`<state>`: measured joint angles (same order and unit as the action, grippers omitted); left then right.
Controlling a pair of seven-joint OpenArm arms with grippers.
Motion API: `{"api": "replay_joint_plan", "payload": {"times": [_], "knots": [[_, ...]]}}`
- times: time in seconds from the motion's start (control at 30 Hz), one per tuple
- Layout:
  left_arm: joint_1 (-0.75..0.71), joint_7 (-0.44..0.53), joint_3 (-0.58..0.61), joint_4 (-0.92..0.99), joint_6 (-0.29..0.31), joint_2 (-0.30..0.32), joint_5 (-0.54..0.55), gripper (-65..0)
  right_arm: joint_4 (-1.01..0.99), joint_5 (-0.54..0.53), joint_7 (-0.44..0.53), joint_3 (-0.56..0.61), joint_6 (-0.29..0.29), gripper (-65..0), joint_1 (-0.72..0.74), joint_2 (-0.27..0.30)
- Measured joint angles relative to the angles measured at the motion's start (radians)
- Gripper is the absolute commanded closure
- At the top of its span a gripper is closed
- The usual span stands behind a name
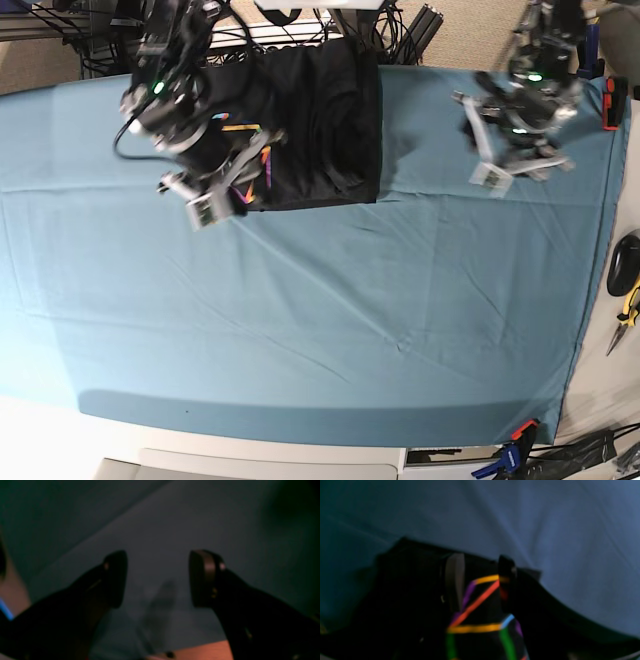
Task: Fold the T-shirt properly
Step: 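Release the folded end and raise the right gripper away, then move the left gripper to the bundle's edge and grasp it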
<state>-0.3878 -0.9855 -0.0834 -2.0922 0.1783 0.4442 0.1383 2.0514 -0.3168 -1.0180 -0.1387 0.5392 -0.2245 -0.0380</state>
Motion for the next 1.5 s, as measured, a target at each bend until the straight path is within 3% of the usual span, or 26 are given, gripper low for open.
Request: {"api": "replay_joint_plan", "payload": {"times": [0.07, 0.17, 0.27, 0.47, 0.63, 0.9, 1.03, 1.3, 1.4, 1.5], "knots": [[-0.029, 0.002, -0.077, 0.0, 0.016, -0.001, 0.087, -37.3, -0.093, -0.074, -0.016, -0.061, -0.006, -24.5, 0.05, 0.005], [-0.054, 0.01, -0.151, 0.0, 0.058, -0.009, 0.194, -37.3, -0.232, -0.243, -0.119, -0.139, -0.006, -29.5, 0.131, 0.021], [-0.058, 0.015, -0.167, 0.0, 0.058, -0.009, 0.211, -37.3, -0.335, -0.337, -0.162, -0.191, -0.004, -29.6, 0.188, 0.041], [-0.067, 0.015, -0.168, 0.0, 0.058, -0.064, 0.233, -37.3, -0.478, -0.412, -0.209, -0.208, -0.007, -32.2, 0.216, 0.092], [-0.069, 0.017, -0.169, 0.0, 0.107, -0.121, 0.32, -37.3, -0.516, -0.457, -0.224, -0.208, -0.007, -32.2, 0.23, 0.115], [-0.129, 0.0, -0.169, 0.0, 0.111, -0.122, 0.429, -37.3, -0.516, -0.496, -0.269, -0.208, -0.006, -32.0, 0.23, 0.115], [-0.147, -0.016, -0.169, 0.0, 0.156, -0.123, 0.488, -37.3, -0.516, -0.497, -0.276, -0.208, -0.006, -31.9, 0.227, 0.115], [-0.152, -0.056, -0.169, 0.0, 0.196, -0.122, 0.586, -37.3, -0.519, -0.504, -0.294, -0.201, -0.006, -16.4, 0.219, 0.113], [-0.179, -0.07, -0.169, 0.0, 0.227, -0.122, 0.652, -37.3, -0.52, -0.502, -0.303, -0.201, -0.006, -6.8, 0.219, 0.112], [-0.208, -0.095, -0.169, 0.0, 0.264, -0.123, 0.732, -37.3, -0.52, -0.501, -0.303, -0.201, -0.006, -4.4, 0.219, 0.112]]}}
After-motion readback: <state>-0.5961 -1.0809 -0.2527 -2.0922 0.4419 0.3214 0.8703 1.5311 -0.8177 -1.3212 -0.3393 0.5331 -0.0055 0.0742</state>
